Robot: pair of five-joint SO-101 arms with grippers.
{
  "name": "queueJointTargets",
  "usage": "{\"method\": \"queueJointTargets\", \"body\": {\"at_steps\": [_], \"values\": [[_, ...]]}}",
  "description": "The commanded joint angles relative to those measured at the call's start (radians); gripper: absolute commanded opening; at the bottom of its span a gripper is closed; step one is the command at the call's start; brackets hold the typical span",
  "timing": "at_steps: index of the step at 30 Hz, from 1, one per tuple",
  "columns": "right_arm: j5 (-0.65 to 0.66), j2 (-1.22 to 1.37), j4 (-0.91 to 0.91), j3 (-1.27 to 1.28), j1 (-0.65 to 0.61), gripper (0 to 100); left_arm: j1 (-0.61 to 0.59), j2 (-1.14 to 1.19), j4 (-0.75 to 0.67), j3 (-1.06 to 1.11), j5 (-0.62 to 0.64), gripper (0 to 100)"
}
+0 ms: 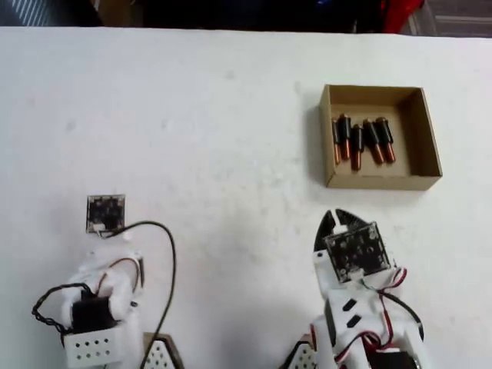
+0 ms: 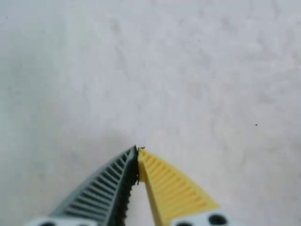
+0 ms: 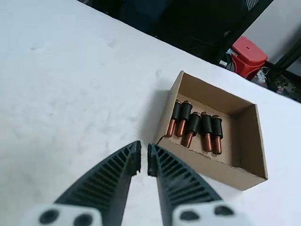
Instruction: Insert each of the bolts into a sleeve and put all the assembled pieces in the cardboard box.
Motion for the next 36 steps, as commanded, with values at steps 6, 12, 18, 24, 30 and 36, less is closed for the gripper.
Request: {"method": "queueJointTargets", "body": {"at_steps": [6,12,18,24,30,36], "values": [[-0.041,-0.005,-0.065,0.112,-0.001,1.7,0.113,-0.007,0.003,-0.002,-0.002,2],[-0.041,-0.005,-0.099,0.201,0.002,1.7,0.151,-0.007,0.003,-0.002,-0.002,2],[-0.043,-0.005,-0.205,0.361,0.073,1.7,0.151,-0.007,0.002,-0.002,-0.002,2],[-0.043,-0.005,-0.278,0.485,0.093,1.7,0.148,-0.007,0.003,-0.002,-0.002,2],[-0.043,-0.005,-0.329,0.563,0.096,1.7,0.147,-0.007,0.003,-0.002,-0.002,2],[-0.043,-0.005,-0.332,0.615,0.096,1.7,0.147,-0.007,0.005,-0.002,-0.002,2]]}}
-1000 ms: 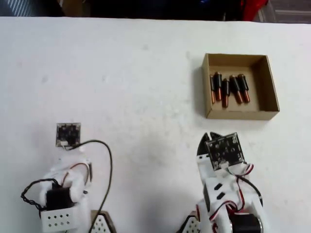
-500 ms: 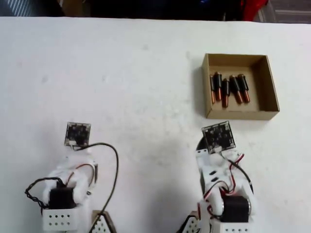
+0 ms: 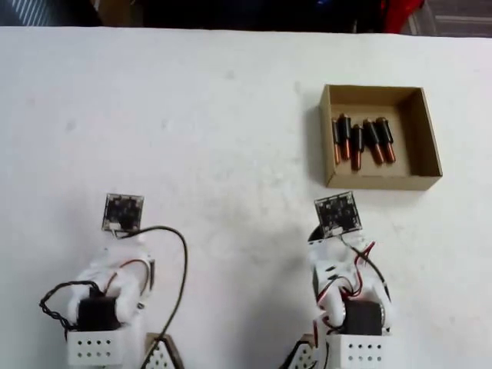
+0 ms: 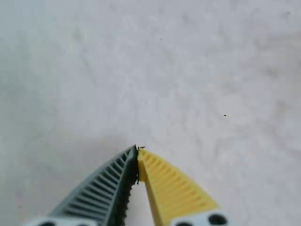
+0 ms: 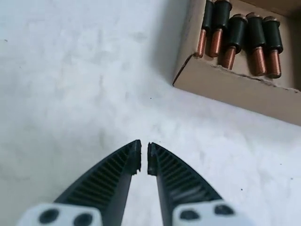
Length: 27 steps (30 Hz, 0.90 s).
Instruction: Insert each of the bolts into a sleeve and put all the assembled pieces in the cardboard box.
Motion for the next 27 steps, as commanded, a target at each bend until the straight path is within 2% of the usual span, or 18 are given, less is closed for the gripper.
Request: {"method": "queueJointTargets", "body": {"at_steps": [1,6,15,23,25,27], "values": [[-0.009,-0.005,-0.019,0.008,0.012,1.7,0.018,-0.007,0.005,-0.002,-0.002,2],[-0.009,-0.002,-0.002,0.052,0.012,1.7,0.016,-0.007,0.006,-0.002,-0.002,2],[-0.009,-0.002,0.203,0.051,0.013,1.8,0.016,-0.007,0.006,-0.002,-0.002,2],[-0.012,-0.002,0.205,0.051,0.013,1.7,0.016,-0.007,0.006,-0.002,-0.002,2],[-0.075,-0.002,0.205,0.051,0.016,1.7,0.016,-0.007,0.006,-0.002,-0.002,2],[-0.192,-0.002,0.205,0.051,0.030,1.7,0.016,-0.007,0.006,-0.002,-0.002,2]]}}
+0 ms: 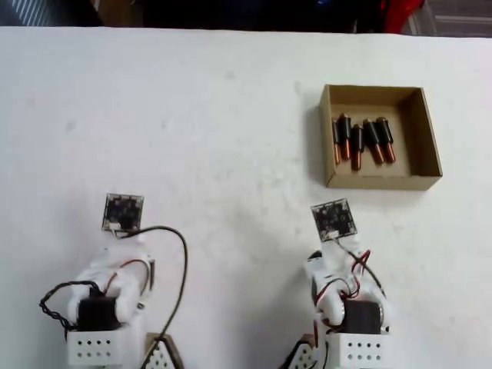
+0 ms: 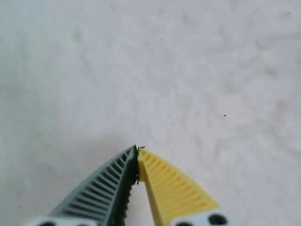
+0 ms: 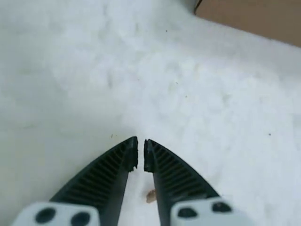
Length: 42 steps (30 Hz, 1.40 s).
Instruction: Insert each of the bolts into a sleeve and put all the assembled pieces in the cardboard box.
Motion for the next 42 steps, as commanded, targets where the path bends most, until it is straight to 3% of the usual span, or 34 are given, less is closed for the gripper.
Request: {"method": "queueJointTargets", "body": {"at_steps": [1,42], "values": [[-0.164,-0.004,0.004,0.008,0.030,1.7,0.016,-0.007,0.006,-0.002,-0.002,2],[-0.138,-0.004,0.004,0.008,0.041,1.7,0.015,-0.007,0.006,-0.002,-0.008,2]]}}
